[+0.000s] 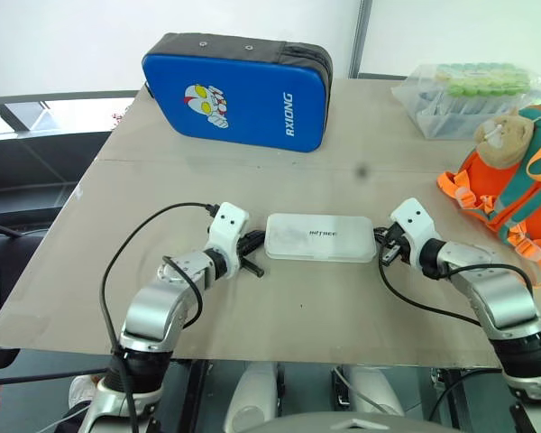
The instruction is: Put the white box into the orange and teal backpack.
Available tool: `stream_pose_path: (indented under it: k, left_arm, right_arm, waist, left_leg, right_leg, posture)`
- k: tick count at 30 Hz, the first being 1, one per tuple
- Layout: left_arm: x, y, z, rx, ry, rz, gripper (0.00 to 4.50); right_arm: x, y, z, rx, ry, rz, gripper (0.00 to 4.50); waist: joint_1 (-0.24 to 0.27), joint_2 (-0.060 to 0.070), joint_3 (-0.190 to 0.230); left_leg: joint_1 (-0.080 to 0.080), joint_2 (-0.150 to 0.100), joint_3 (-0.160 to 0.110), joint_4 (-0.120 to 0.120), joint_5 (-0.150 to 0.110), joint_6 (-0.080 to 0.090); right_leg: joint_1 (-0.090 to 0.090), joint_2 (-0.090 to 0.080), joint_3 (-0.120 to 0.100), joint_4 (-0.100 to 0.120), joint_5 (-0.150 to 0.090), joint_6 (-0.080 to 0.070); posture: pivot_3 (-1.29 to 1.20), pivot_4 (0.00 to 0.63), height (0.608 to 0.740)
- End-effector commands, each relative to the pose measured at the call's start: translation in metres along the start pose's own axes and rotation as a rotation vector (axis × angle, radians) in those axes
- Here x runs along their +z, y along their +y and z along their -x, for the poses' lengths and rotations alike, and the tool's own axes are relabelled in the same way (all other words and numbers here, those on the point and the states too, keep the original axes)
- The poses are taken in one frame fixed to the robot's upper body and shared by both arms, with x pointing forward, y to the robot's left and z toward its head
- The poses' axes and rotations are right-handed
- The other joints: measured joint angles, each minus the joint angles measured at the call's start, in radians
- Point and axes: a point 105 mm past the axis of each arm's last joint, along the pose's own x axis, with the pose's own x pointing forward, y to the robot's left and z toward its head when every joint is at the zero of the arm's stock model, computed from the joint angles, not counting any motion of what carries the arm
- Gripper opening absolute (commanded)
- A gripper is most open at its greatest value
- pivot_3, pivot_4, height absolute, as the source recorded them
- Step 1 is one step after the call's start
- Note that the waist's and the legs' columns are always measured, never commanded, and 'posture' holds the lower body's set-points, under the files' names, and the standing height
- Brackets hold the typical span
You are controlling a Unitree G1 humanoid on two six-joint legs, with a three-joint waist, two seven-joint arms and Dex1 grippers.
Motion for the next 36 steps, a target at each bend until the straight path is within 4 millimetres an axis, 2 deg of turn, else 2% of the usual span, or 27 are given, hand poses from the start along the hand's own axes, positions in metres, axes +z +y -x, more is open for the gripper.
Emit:
stream_pose_path:
  k: [1,3,4,7,12,18,23,25,30,34,35,36]
  left_arm:
    - [-0.001,0.011,0.015,-0.006,0.002,0.08,0.92]
    - [0.0,0.033,0.027,0.045,-0.004,0.111,1.85]
    - [0.002,0.041,0.033,0.057,-0.012,0.148,2.16]
    - [0.003,0.048,0.053,-0.044,0.019,0.308,3.69]
    - [0.01,0.029,0.068,-0.272,0.089,0.533,3.69]
    - [0.016,0.0,0.044,-0.408,0.143,0.633,3.69]
    - [0.012,-0.008,0.026,-0.426,0.165,0.658,3.69]
    - [0.01,-0.015,0.018,-0.472,0.16,0.678,3.69]
    - [0.01,-0.023,0.011,-0.527,0.126,0.721,3.69]
    - [0.011,-0.024,0.014,-0.529,0.09,0.733,3.69]
    - [0.01,-0.023,0.015,-0.518,0.081,0.741,3.17]
    - [0.01,-0.023,0.017,-0.525,0.073,0.749,2.86]
  right_arm:
    - [0.006,-0.001,0.005,-0.004,-0.028,0.026,0.0]
    - [0.005,-0.005,0.006,-0.013,-0.024,0.029,0.0]
    - [0.005,-0.006,0.007,-0.015,-0.023,0.031,0.0]
    - [0.006,-0.01,0.009,-0.022,-0.024,0.038,0.0]
    - [0.007,-0.011,0.009,-0.006,-0.031,0.053,0.0]
    - [0.013,0.0,0.002,0.048,-0.043,0.078,0.0]
    - [0.015,0.007,-0.002,0.087,-0.038,0.117,0.0]
    - [0.017,0.019,-0.012,0.144,-0.047,0.124,0.0]
    - [0.024,0.043,-0.029,0.228,-0.076,0.119,0.0]
    - [0.022,0.043,-0.028,0.228,-0.088,0.093,0.0]
    - [0.02,0.04,-0.025,0.216,-0.088,0.087,0.0]
    - [0.016,0.036,-0.021,0.204,-0.086,0.086,0.0]
  waist:
    - [-0.001,0.0,0.0]
    - [-0.005,0.0,0.0]
    - [-0.005,0.0,0.0]
    - [-0.006,0.0,0.0]
    - [0.001,0.0,0.0]
    - [-0.001,-0.001,0.001]
    - [-0.008,-0.001,0.001]
    - [-0.008,-0.001,0.0]
    - [-0.005,-0.001,0.0]
    - [-0.005,-0.001,0.0]
    - [-0.005,-0.001,0.0]
    - [-0.004,-0.001,0.0]
  left_leg:
    - [0.0,0.0,0.0,0.0,0.0,0.0]
    - [0.001,0.0,0.001,0.0,0.0,0.0]
    - [0.001,0.0,0.001,0.0,0.0,0.0]
    - [0.003,0.001,0.001,0.0,0.0,0.0]
    - [0.001,0.0,0.001,0.0,0.0,0.0]
    - [0.0,0.0,0.0,0.001,0.0,0.0]
    - [0.001,0.0,0.0,0.0,0.0,0.0]
    - [0.001,0.0,0.001,0.0,0.0,0.0]
    - [0.004,0.0,0.002,0.0,0.0,0.0]
    - [0.004,0.0,0.002,0.0,0.0,0.0]
    - [0.004,0.0,0.002,0.0,0.0,0.0]
    - [0.004,0.0,0.002,0.0,0.0,0.0]
  right_leg:
    - [0.0,0.0,0.0,0.0,0.0,0.0]
    - [0.0,0.002,-0.001,0.001,0.0,0.0]
    - [0.0,0.002,-0.001,0.001,0.0,0.0]
    - [0.0,0.003,-0.001,0.002,0.0,0.0]
    - [0.0,0.002,-0.002,0.001,0.0,0.0]
    - [0.0,0.002,-0.003,0.0,0.0,0.0]
    - [0.0,0.003,-0.001,0.001,0.0,0.0]
    - [0.0,0.003,-0.001,0.001,0.0,0.0]
    - [0.001,0.002,0.0,0.002,0.0,0.0]
    - [0.001,0.002,0.0,0.002,0.0,0.0]
    - [0.001,0.002,0.0,0.002,0.0,0.0]
    - [0.001,0.002,0.0,0.002,0.0,0.0]
  posture:
    - [0.0,0.15,0.74]
    - [0.0,0.15,0.74]
    - [0.0,0.15,0.74]
    - [0.0,0.15,0.74]
    - [0.0,0.15,0.74]
    - [0.0,0.15,0.74]
    - [0.0,0.15,0.74]
    - [0.0,0.15,0.74]
    - [0.0,0.15,0.74]
    - [0.0,0.15,0.74]
    - [0.0,0.15,0.74]
    - [0.0,0.15,0.74]
